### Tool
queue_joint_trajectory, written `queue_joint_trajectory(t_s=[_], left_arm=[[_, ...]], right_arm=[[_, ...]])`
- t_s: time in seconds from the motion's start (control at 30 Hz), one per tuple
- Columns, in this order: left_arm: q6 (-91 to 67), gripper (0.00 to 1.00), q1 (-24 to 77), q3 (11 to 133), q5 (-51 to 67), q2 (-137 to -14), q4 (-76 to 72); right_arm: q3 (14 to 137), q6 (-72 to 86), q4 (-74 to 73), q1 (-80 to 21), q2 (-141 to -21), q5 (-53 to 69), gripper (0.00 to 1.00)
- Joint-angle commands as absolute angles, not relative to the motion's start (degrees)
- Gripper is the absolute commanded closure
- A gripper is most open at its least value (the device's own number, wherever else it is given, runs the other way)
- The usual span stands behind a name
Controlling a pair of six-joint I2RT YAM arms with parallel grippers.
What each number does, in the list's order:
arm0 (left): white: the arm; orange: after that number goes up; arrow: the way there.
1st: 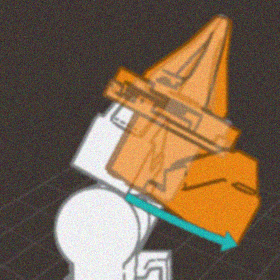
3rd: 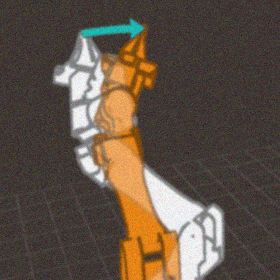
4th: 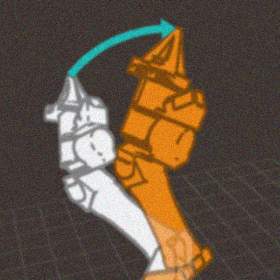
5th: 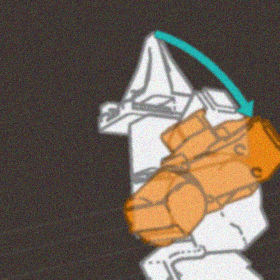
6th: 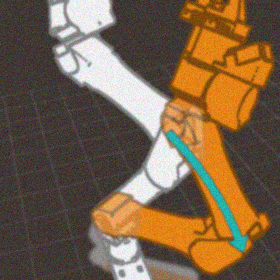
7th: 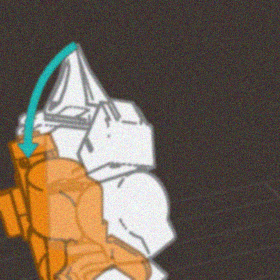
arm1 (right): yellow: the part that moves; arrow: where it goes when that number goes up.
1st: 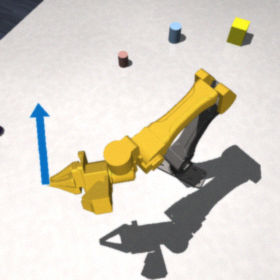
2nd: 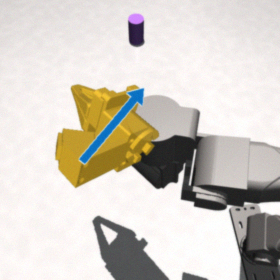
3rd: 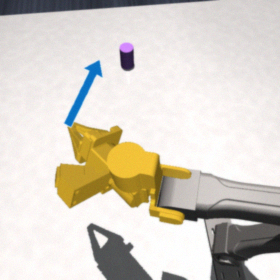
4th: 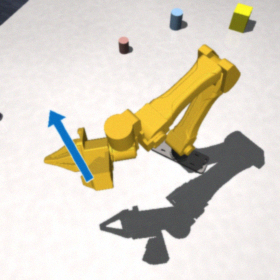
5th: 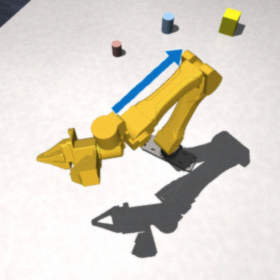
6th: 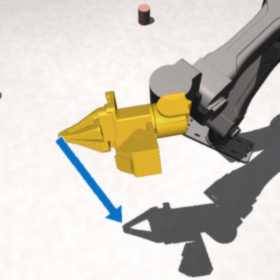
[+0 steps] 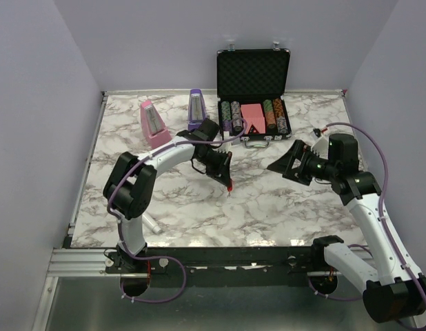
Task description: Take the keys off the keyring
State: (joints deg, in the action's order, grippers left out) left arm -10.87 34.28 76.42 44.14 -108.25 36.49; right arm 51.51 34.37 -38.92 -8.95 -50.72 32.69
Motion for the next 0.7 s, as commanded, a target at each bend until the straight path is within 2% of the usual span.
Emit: queue_joint_trajectory(t_s=[0.0, 0.27, 0.67], left_arm=[[-18.09, 1.00, 34.80, 79.80, 44.12, -102.84, 38.50], [-23.73, 1.00, 34.89, 88.05, 43.07, -95.90, 44.55], [-23.55, 1.00, 35.59, 110.19, 46.14, -91.14, 55.45]], right_arm=[[53.96, 41.03, -28.06, -9.32, -52.12, 38.58, 0.00], [52.12, 54.21, -6.19, -9.23, -53.61, 45.34, 0.00], [51.59, 84.62, 44.70, -9.23, -62.22, 54.49, 0.00]])
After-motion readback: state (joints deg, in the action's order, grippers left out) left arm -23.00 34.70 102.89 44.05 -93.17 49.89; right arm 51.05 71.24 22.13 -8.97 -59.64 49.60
